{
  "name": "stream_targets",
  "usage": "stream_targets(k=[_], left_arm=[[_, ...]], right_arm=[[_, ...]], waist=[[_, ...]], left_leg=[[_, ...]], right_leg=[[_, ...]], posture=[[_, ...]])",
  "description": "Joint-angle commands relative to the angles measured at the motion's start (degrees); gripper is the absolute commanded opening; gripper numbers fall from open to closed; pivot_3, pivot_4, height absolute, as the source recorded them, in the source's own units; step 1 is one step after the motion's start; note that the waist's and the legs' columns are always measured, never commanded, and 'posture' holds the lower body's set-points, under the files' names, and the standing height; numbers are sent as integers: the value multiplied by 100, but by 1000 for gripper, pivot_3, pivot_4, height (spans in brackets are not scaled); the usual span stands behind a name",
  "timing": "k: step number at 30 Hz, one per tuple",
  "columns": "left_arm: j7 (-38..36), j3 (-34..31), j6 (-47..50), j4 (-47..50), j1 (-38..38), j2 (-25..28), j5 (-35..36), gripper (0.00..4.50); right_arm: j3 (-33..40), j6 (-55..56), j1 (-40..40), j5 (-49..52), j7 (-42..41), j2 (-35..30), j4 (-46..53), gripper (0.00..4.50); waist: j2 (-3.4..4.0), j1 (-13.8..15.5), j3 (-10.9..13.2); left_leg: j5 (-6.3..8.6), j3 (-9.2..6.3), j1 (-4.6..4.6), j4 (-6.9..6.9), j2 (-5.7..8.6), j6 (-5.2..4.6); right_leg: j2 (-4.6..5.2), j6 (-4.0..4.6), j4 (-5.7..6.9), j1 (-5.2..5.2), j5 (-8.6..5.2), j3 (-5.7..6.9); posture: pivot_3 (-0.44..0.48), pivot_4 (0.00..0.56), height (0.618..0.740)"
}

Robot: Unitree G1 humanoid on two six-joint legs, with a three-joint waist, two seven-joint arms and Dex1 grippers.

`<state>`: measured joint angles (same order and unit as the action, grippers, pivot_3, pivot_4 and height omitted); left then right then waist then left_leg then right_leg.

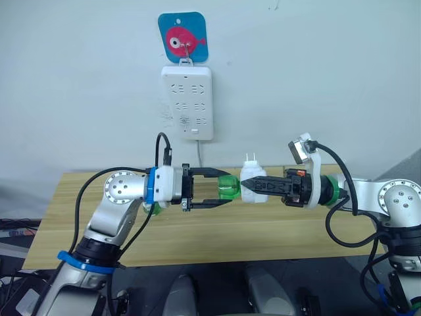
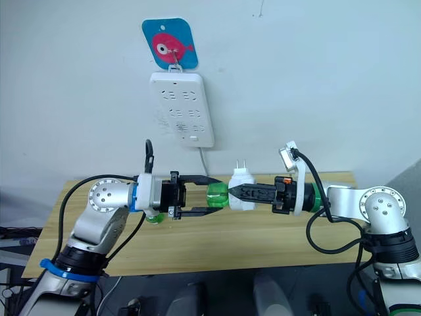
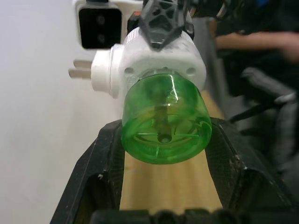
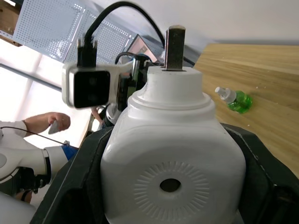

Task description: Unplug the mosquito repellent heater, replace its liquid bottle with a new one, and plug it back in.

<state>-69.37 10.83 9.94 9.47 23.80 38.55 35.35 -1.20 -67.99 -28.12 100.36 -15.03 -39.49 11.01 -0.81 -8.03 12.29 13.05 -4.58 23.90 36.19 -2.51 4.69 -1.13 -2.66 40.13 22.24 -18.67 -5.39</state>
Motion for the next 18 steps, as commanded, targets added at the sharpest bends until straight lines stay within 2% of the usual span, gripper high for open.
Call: stream_targets(k=[1, 4, 8, 10, 13, 16, 17, 18], left_arm=[[143, -534, 2786, -211, 521, 475, 1754, 2202], [284, -744, 3255, -409, 845, 349, 2011, 2202], [417, -800, 3064, -165, 774, 182, 1694, 2202], [289, -674, 2711, -83, 638, 212, 1291, 2202], [-18, -431, 1571, -69, 383, 223, 369, 3149], [-223, -298, -941, -522, 117, 1, -1021, 4112], [-377, -284, -1543, -639, 38, -57, -1245, 4451], [-433, -308, -2171, -758, -14, -146, -1447, 4500]], right_arm=[[167, -18, 20, 84, -71, -93, 100, 3027], [132, -7, 29, 59, -71, -81, 126, 3026], [107, 20, 39, 61, -72, -110, 138, 3026], [106, 26, 46, 72, -62, -118, 142, 3026], [107, 30, 53, 81, -50, -120, 145, 3026], [107, 29, 48, 75, -31, -108, 145, 3026], [110, 26, 44, 65, -27, -101, 142, 3026], [115, 22, 40, 56, -25, -93, 138, 3026]], waist=[[1, 10, 1], [1, 5, 1], [1, 7, 2], [1, 5, 2], [1, 12, 2], [1, 23, 2], [1, 38, 2], [1, 45, 2]], left_leg=[[0, -3, 0, 1, 0, 0], [0, -3, -1, 7, 1, 0], [0, 0, -1, 5, -2, 0], [0, -1, -1, 2, -7, 0], [0, 0, -3, -2, -7, 1], [-1, 11, -5, -1, -5, 1], [-1, 14, -6, 0, -4, 1], [-1, 14, -5, 1, -4, 1]], right_leg=[[-1, -1, 1, 0, 0, 3], [-4, -15, 5, -1, -9, 4], [-4, -1, 1, 1, -1, 2], [-7, 1, 0, 1, -1, 3], [-8, 2, -1, 1, -1, 1], [-5, 2, -3, 1, 0, -11], [-4, 2, -5, 1, 0, -13], [-4, 3, -7, 0, 0, -12]], posture=[[-150, 198, 729], [-150, 198, 729], [-152, 201, 729], [-153, 201, 729], [-151, 201, 729], [-152, 201, 729], [-151, 202, 729], [-151, 202, 729]])
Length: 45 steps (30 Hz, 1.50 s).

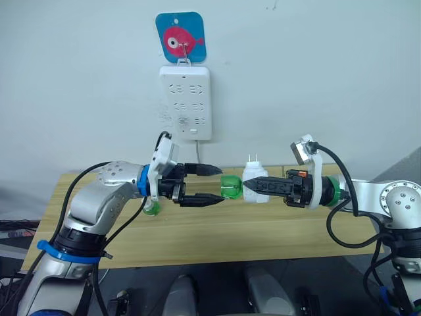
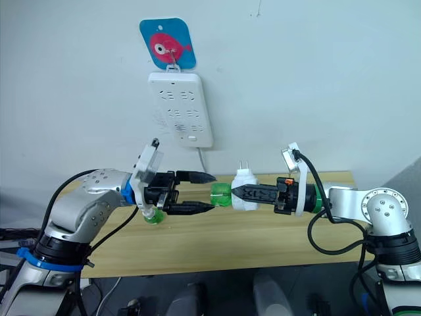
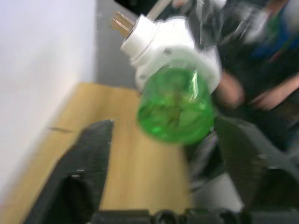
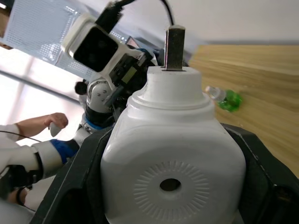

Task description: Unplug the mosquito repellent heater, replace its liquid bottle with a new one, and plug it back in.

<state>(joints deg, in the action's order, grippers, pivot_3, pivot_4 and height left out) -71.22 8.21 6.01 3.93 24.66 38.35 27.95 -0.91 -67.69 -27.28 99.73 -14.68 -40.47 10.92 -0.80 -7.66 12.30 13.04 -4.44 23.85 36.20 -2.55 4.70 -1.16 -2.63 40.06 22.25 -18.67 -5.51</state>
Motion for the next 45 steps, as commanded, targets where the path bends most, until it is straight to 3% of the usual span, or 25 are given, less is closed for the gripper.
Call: stream_targets(k=[1, 5, 12, 15, 21, 25, 26, 27, 29, 32, 37, 41, 45], left_arm=[[-219, -103, -2267, -295, -134, -251, -823, 4500], [-172, -240, -3421, -385, -299, -602, -845, 4500], [15, -189, -3637, -218, -424, -784, -733, 4500], [1, -144, -3612, -332, -386, -789, -784, 3912], [114, -80, -3433, -357, -211, -891, -848, 2205], [88, -50, -2790, -73, -197, -784, -619, 2198], [131, -28, -2103, 119, -203, -651, -415, 2198], [355, -49, -610, 339, -138, -368, 251, 2198], [686, -160, 1506, 551, 8, 13, 1325, 2198], [615, -475, 3404, 319, 326, 395, 2593, 2198], [587, -647, 3650, 468, 303, 397, 2548, 2198], [512, -417, 3112, 578, 176, 399, 1845, 2198], [181, -182, 1830, 447, -123, 382, 836, 3534]], right_arm=[[91, -14, -46, 114, -60, 10, 146, 3026], [99, -18, -44, 106, -52, 20, 147, 3026], [102, -15, -40, 100, -49, 27, 151, 3026], [96, -15, -61, 115, -41, 34, 145, 3026], [91, -4, -88, 153, -22, 52, 148, 3026], [99, -13, -83, 159, -13, 57, 160, 3026], [102, -19, -76, 159, -15, 51, 167, 3026], [104, -30, -69, 156, -24, 44, 173, 3026], [103, -49, -63, 149, -36, 39, 178, 3026], [76, -87, -67, 110, -75, 46, 191, 3026], [52, -94, -70, 89, -122, 30, 200, 3026], [49, -86, -63, 93, -125, 24, 200, 3026], [47, -95, -66, 101, -121, 17, 201, 3026]], waist=[[0, 20, 0], [0, 103, 0], [0, 116, 0], [0, 114, 0], [0, 113, 0], [0, 109, 0], [0, 107, 0], [-1, 105, 1], [-3, 80, 2], [-2, 51, 3], [-2, -6, 4], [-2, -4, 4], [-1, 16, 4]], left_leg=[[0, 0, 1, 0, 0, 0], [1, 3, 5, 0, 4, -1], [1, 1, 5, 1, 4, -1], [1, 0, 4, 1, 4, -2], [1, -1, 5, 1, 5, -2], [1, -1, 4, 1, 5, -2], [1, -1, 4, 0, 4, -2], [1, -1, 4, 0, 4, -2], [1, -10, 7, 0, 0, -2], [1, -20, 4, 0, 0, -2], [1, -17, 5, 0, -2, -2], [1, -17, 4, -2, -3, -1], [0, -11, 1, -2, -2, -1]], right_leg=[[0, 1, -2, 0, 1, -1], [7, 0, -7, 0, 1, -1], [8, -1, -4, 0, 2, 0], [8, -1, -3, 0, 2, 1], [7, -1, -3, 0, 2, 3], [6, -1, -3, 0, 2, 2], [6, -1, -3, 0, 2, 2], [6, -1, -3, 0, 2, 3], [0, -1, 1, 0, 2, 7], [-2, -4, 8, -1, -1, 19], [-5, -3, 2, 0, 0, 16], [-5, -1, 1, 0, 0, 16], [-4, -1, 1, 0, 0, 8]], posture=[[-150, 203, 729], [-150, 204, 729], [-149, 204, 729], [-149, 204, 729], [-150, 203, 729], [-150, 203, 729], [-151, 202, 729], [-145, 201, 729], [-142, 200, 729], [-141, 200, 729], [-143, 201, 729], [-142, 198, 729], [-141, 197, 729]])
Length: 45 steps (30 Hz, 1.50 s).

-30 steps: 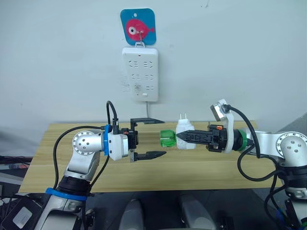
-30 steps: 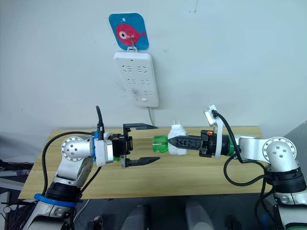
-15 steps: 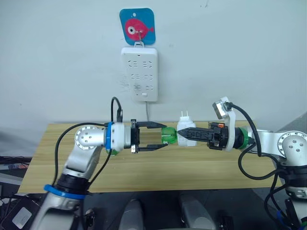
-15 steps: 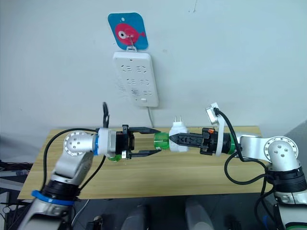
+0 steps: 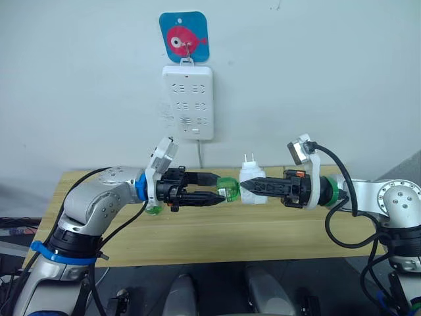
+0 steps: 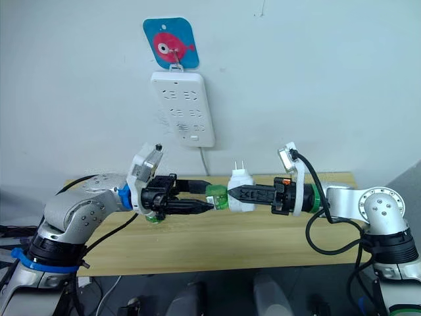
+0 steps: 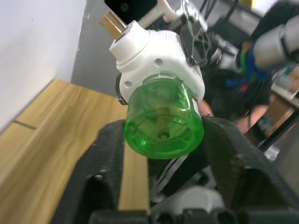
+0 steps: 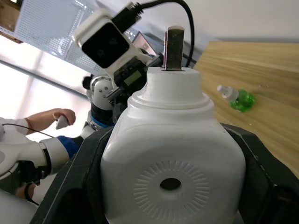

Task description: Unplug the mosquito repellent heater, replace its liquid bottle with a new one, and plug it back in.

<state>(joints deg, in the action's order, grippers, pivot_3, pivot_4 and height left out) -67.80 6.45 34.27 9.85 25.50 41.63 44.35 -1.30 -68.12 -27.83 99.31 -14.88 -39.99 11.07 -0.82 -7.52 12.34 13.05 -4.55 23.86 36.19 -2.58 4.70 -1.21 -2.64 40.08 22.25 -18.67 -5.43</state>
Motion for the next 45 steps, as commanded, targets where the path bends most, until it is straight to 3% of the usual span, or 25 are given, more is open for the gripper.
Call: stream_targets(k=[1, 3, 11, 20, 23, 28, 31, 34, 36, 39, 45], left_arm=[[-237, 19, -1362, -208, -286, 31, -1056, 3877], [-364, 24, -2070, -386, -373, -58, -1456, 4458], [-346, -105, -5650, -835, -700, -941, -2550, 4500], [-32, 27, -6186, -697, -757, -1291, -2608, 4500], [-83, 68, -6208, -704, -688, -1283, -2569, 3891], [-204, 112, -6157, -694, -676, -1232, -2476, 2332], [-247, 214, -4369, -229, -786, -758, -1912, 2230], [288, 63, -1339, 107, -607, -199, -380, 2230], [242, -139, -25, -64, -367, 59, 507, 2230], [192, -301, 728, -340, -120, 173, 888, 2230], [394, -208, 515, -96, -156, -41, 400, 2230]], right_arm=[[88, -54, -12, 144, -102, -33, 185, 3026], [90, -65, -19, 135, -106, -32, 176, 3026], [103, -89, -45, 111, -100, 13, 155, 3026], [111, -82, -32, 126, -76, 16, 163, 3026], [112, -79, -33, 126, -70, 16, 166, 3026], [110, -64, -22, 144, -51, 16, 180, 3026], [113, -63, -8, 161, -43, 3, 196, 3026], [108, -73, 3, 167, -42, -2, 202, 3026], [97, -86, 7, 153, -59, -4, 207, 3026], [78, -100, 3, 134, -83, -1, 223, 3026], [74, -71, 24, 179, -45, -10, 260, 3026]], waist=[[1, -1, 1], [1, 6, 1], [1, 143, 1], [0, 129, 0], [1, 119, 1], [1, 108, 1], [1, 100, 1], [2, 85, 2], [0, 80, 4], [0, 79, 6], [0, 96, 7]], left_leg=[[0, 4, -1, 0, 0, 0], [0, 8, -1, -1, -1, 0], [1, 13, 6, -1, 6, 0], [1, 12, 4, 4, 10, -1], [1, 12, 4, 4, 10, -1], [1, 11, 4, 4, 10, -1], [1, 9, 4, 4, 8, -1], [1, 4, 3, 3, 5, -1], [1, 1, 3, 4, 5, -1], [1, -3, 3, 5, 3, -2], [1, -2, 3, -1, 0, -1]], right_leg=[[0, 0, 0, 0, 0, -4], [0, 1, -1, 2, 0, -8], [14, 0, -10, 2, 1, -7], [16, -2, -4, -1, 2, -8], [16, -2, -4, 0, 2, -6], [16, -2, -5, -1, 2, -6], [14, -2, -3, 0, 2, -5], [9, -2, 1, 0, 1, -3], [7, -4, 4, 0, 1, -1], [1, -19, 3, 0, -8, 5], [1, -2, -2, 2, 0, 4]], posture=[[-141, 197, 729], [-141, 197, 729], [-138, 199, 729], [-144, 200, 729], [-144, 200, 729], [-145, 201, 729], [-145, 203, 729], [-136, 203, 729], [-136, 203, 729], [-138, 205, 729], [-144, 207, 729]])
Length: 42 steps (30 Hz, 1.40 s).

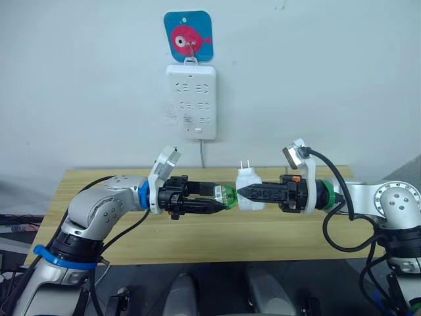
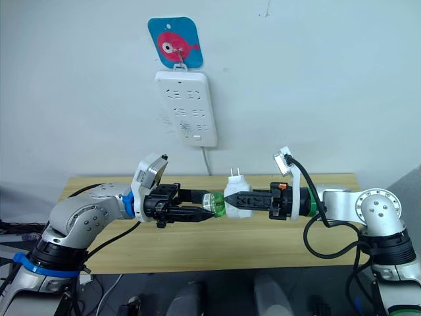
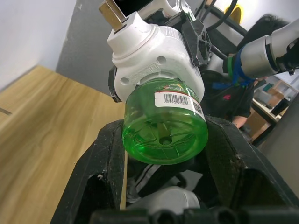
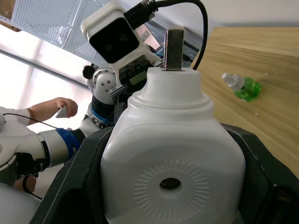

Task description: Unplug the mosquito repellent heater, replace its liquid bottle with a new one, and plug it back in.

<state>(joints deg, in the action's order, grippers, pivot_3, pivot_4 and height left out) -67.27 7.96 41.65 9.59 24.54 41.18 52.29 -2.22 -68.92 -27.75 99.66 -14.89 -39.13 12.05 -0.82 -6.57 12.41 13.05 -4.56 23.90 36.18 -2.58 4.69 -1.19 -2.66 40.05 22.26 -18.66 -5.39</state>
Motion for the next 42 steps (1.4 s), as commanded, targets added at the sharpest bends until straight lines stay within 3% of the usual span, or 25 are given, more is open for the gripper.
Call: stream_targets(k=[1, 3, 10, 12, 15, 19, 24, 38, 42], left_arm=[[389, -350, -372, -55, -95, -58, -527, 2230], [443, -303, -635, -84, -147, -119, -822, 2230], [-14, -139, -1478, -136, -315, -66, -1639, 4479], [-240, -65, -1610, -106, -450, 51, -1808, 4500], [-461, 93, -2724, -215, -677, 79, -2543, 4500], [21, -130, -5056, -613, -688, -694, -3355, 4500], [85, -215, -6847, -772, -780, -1160, -3616, 4500], [110, 25, -7633, -923, -812, -1278, -3548, 4500], [101, 95, -7593, -849, -829, -1263, -3447, 3605]], right_arm=[[166, 14, 22, 154, -35, -102, 166, 3026], [163, 26, 29, 176, -12, -112, 171, 3026], [159, 53, 42, 225, 31, -126, 171, 3026], [162, 53, 40, 231, 37, -122, 166, 3026], [168, 60, 43, 238, 49, -119, 166, 3026], [173, 69, 54, 236, 55, -117, 174, 3026], [170, 66, 50, 237, 59, -112, 169, 3026], [175, 0, -16, 237, 21, -146, 110, 3026], [166, -4, -30, 243, 30, -127, 106, 3026]], waist=[[0, 4, 0], [0, 9, 0], [0, 7, 0], [0, 7, 0], [1, 17, 1], [-4, 69, 3], [-5, 119, 4], [-5, 98, 4], [-5, 85, 4]], left_leg=[[0, 0, 0, 0, -1, 0], [0, 2, 0, 0, -1, 0], [0, 7, -2, 1, 0, 0], [0, 9, -1, -1, 0, 0], [0, 10, -1, -7, 0, 0], [0, 11, -1, -2, 3, 1], [0, 17, 2, 3, 8, 0], [0, 15, 0, 3, 8, 0], [0, 15, 1, 2, 8, 0]], right_leg=[[0, 0, -1, 0, 0, 0], [0, 1, -2, 0, 0, -3], [-1, 1, -2, 0, 0, -9], [0, 1, -5, 0, 1, -11], [1, 1, -7, 2, 0, -10], [8, 1, -8, 0, 1, -10], [16, 0, -8, -1, 2, -14], [14, 0, -5, -1, 2, -11], [14, 0, -5, -1, 2, -11]], posture=[[-144, 207, 729], [-145, 207, 729], [-141, 208, 729], [-141, 209, 729], [-142, 209, 729], [-144, 209, 729], [-144, 209, 729], [-148, 206, 729], [-144, 207, 729]])
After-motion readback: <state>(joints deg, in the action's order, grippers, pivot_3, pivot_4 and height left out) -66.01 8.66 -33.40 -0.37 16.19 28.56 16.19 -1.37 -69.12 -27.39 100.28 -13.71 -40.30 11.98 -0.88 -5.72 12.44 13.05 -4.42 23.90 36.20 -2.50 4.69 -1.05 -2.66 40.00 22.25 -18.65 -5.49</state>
